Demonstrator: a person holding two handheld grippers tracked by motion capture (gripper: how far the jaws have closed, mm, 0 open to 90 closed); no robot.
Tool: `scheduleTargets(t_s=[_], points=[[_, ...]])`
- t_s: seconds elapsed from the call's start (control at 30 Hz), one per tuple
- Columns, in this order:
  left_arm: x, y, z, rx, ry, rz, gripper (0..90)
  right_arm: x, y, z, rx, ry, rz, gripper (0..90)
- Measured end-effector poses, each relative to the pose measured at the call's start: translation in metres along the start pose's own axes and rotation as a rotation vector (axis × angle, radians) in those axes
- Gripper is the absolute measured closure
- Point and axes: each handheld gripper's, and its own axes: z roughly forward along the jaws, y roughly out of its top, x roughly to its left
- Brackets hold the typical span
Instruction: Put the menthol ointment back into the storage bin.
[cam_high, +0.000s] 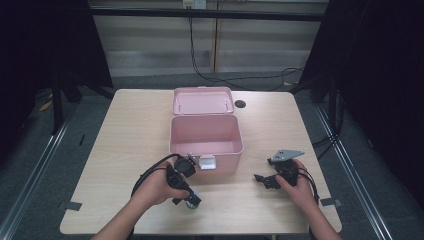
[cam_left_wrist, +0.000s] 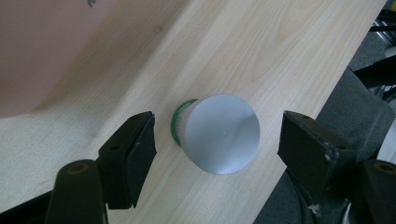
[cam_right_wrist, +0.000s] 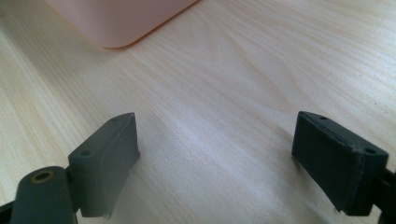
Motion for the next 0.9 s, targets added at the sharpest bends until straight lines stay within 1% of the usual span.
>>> scheduleTargets(t_s=[0.07,0.1,0.2,0.23,0.33,0.4,0.47,0.57,0.6,0.67,0.8,0.87,0.9], points=[[0.0,0.0,0.002,0.002,-0.002,-0.008,27.5,0.0,0.0,0.0,0.0,0.0,0.0,13.9],[0.0,0.0,0.003,0.009,0.0,-0.003,28.0,0.0,0.0,0.0,0.0,0.0,0.0,13.9],[-0.001,0.0,0.006,0.011,0.0,-0.001,29.4,0.0,0.0,0.0,0.0,0.0,0.0,13.9],[-0.001,0.0,0.007,0.016,0.0,0.006,30.1,0.0,0.0,0.0,0.0,0.0,-0.001,13.9],[-0.002,0.001,0.009,0.023,0.0,0.008,32.2,0.0,0.0,0.0,0.0,0.0,0.0,13.9],[-0.001,0.001,0.01,0.029,0.003,0.023,34.5,0.0,0.0,0.0,0.0,0.0,0.0,13.9],[-0.002,0.002,0.012,0.029,-0.001,0.018,35.9,0.0,0.0,0.0,0.0,0.0,0.0,13.9],[-0.003,0.003,0.013,0.036,-0.002,0.028,39.3,0.0,0.0,0.0,0.0,0.0,0.0,14.0],[-0.003,0.004,0.013,0.033,0.001,0.037,40.5,0.0,0.0,0.0,0.0,0.0,0.0,13.9],[-0.004,0.004,0.013,0.041,0.008,0.047,43.2,0.0,0.0,0.0,0.0,0.001,0.0,13.9],[-0.004,0.005,0.013,0.049,0.02,0.056,48.4,0.0,0.0,0.0,0.0,0.0,0.0,13.9],[-0.005,0.005,0.013,0.047,0.025,0.051,48.5,0.0,0.0,0.0,0.0,0.0,0.0,13.9],[-0.005,0.005,0.013,0.048,0.027,0.056,48.9,0.0,0.0,0.0,0.0,0.0,0.0,14.0]])
